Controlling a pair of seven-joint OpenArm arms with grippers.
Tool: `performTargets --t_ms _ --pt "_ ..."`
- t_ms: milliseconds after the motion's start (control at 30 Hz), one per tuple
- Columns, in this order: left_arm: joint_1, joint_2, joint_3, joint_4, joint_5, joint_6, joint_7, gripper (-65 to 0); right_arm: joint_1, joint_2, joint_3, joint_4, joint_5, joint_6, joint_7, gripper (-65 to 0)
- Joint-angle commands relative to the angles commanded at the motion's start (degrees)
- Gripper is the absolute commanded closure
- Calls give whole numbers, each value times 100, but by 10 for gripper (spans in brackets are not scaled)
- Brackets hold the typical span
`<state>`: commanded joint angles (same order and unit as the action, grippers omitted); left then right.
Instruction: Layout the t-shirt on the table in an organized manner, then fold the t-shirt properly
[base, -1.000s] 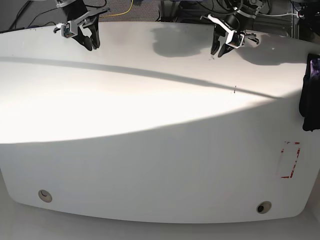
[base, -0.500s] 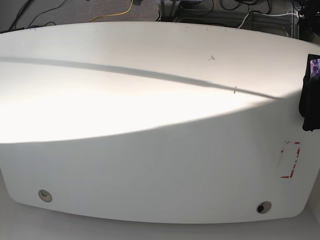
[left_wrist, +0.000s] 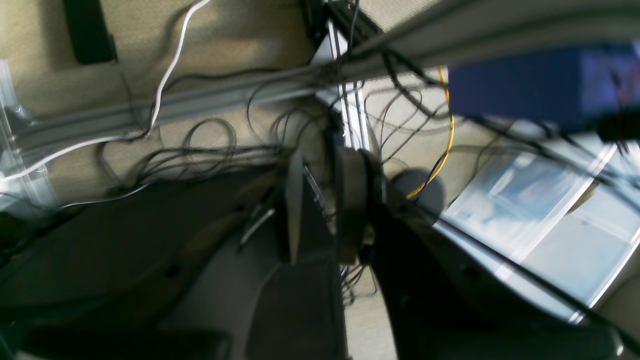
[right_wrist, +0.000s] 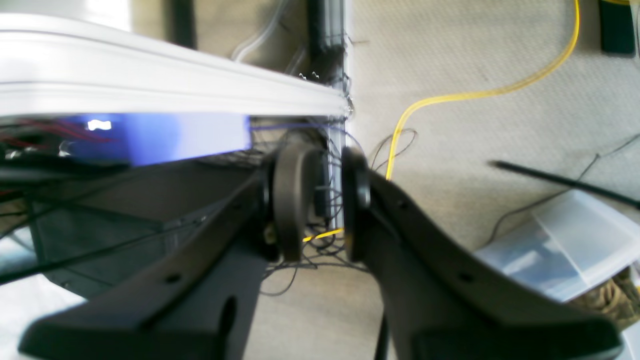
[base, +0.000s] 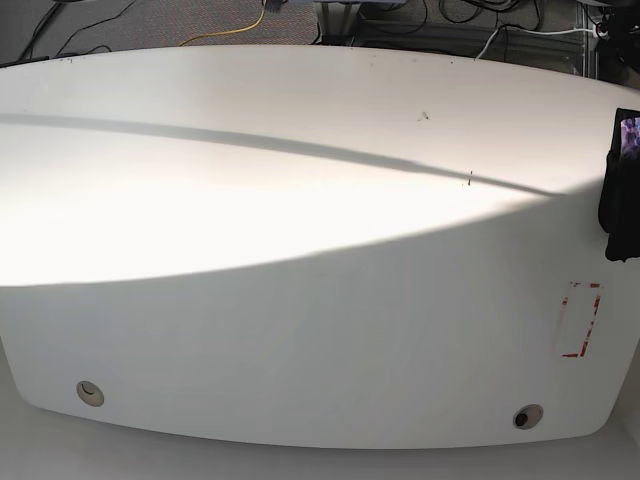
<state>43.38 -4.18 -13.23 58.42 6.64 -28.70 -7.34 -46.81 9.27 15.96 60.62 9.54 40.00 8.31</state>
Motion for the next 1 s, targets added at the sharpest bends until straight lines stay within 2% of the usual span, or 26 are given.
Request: performTargets --t_ms 200,267,433,533,800,1000 --pt "-853 -18 -9 -1310 9 18 0 -101 818 0 -44 -985 -290 0 0 -120" --pt "-1108 -123 -9 -1749 9 26 0 -101 976 0 -44 -1169 -369 0 0 -120" --pt "-1987 -237 -9 -3235 0 26 -18 -101 1512 -26 -44 -1767 -870 0 0 -120" --pt "-2215 -237 -9 -3657 -9 53 -26 -101 1749 -26 -44 -2145 -1011 -180 0 -120" --pt "-2611 -237 18 -3991 9 659 -26 -101 2154 -9 -53 -2567 -1055 -268 0 -120" --pt "-2848 -229 290 -4325 9 879 -26 -101 2435 0 -220 -2945 -1055 -268 0 -120"
